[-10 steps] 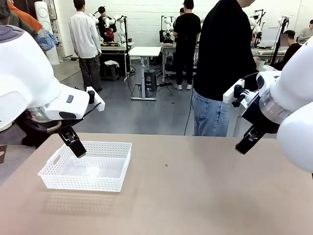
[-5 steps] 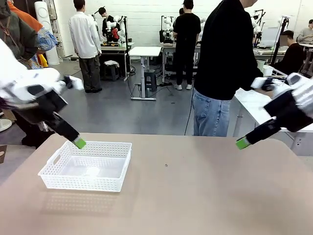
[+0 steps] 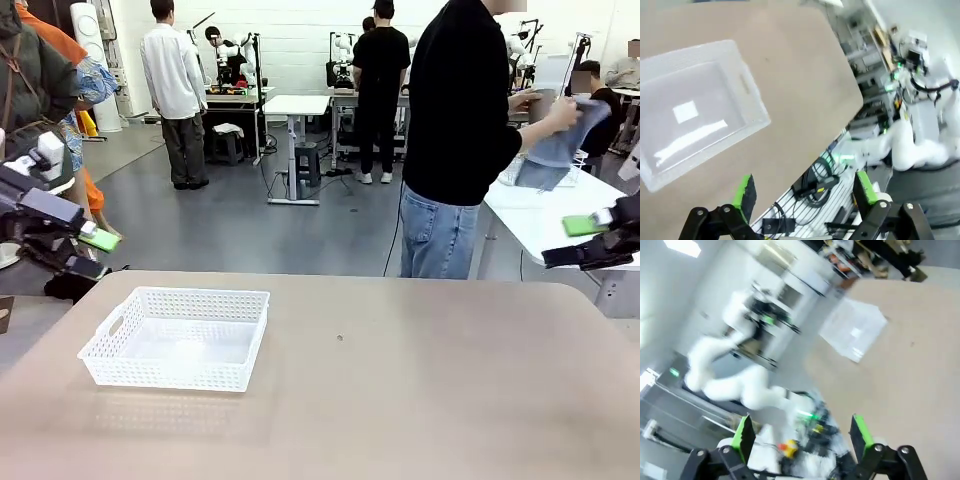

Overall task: Clean and organize the cups into the basket.
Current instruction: Pick up the Organizing basket and move it to the center of the table, then pick up the Reusable plastic cup from the right side of the table and place it inside the Organizing basket.

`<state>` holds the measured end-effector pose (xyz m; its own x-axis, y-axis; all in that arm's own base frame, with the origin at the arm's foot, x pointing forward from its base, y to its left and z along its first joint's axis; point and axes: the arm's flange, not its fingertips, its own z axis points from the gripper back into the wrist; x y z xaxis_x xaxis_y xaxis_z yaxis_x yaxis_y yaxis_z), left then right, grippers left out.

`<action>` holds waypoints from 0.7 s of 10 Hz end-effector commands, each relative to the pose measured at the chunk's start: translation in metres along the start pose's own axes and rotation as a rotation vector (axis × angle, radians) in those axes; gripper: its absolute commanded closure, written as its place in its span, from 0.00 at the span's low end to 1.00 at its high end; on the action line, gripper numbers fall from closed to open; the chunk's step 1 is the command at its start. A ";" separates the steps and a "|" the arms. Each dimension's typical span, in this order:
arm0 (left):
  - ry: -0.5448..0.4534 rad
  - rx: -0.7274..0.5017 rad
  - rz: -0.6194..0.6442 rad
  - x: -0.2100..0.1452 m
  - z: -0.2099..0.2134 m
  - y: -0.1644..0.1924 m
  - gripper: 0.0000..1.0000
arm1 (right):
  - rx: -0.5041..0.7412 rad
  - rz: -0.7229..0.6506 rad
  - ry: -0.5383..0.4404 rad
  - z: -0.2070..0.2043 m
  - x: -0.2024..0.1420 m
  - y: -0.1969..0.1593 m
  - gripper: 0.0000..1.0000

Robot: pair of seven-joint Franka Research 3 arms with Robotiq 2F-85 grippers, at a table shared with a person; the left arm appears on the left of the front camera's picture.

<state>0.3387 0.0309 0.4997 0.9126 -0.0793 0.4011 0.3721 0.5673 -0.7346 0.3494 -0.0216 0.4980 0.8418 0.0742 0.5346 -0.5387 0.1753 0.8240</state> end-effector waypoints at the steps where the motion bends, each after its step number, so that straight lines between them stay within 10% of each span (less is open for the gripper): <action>1: -0.057 -0.011 0.119 0.003 0.016 0.036 0.00 | 0.011 -0.132 -0.029 0.020 0.002 -0.030 0.00; 7: -0.166 -0.261 0.119 -0.063 0.122 0.083 0.00 | 0.026 -0.278 -0.105 0.116 -0.048 -0.075 0.00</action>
<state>0.2908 0.1648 0.4848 0.9224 0.1328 0.3626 0.2922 0.3741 -0.8801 0.3516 -0.1427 0.4339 0.9565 -0.0728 0.2826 -0.2693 0.1526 0.9509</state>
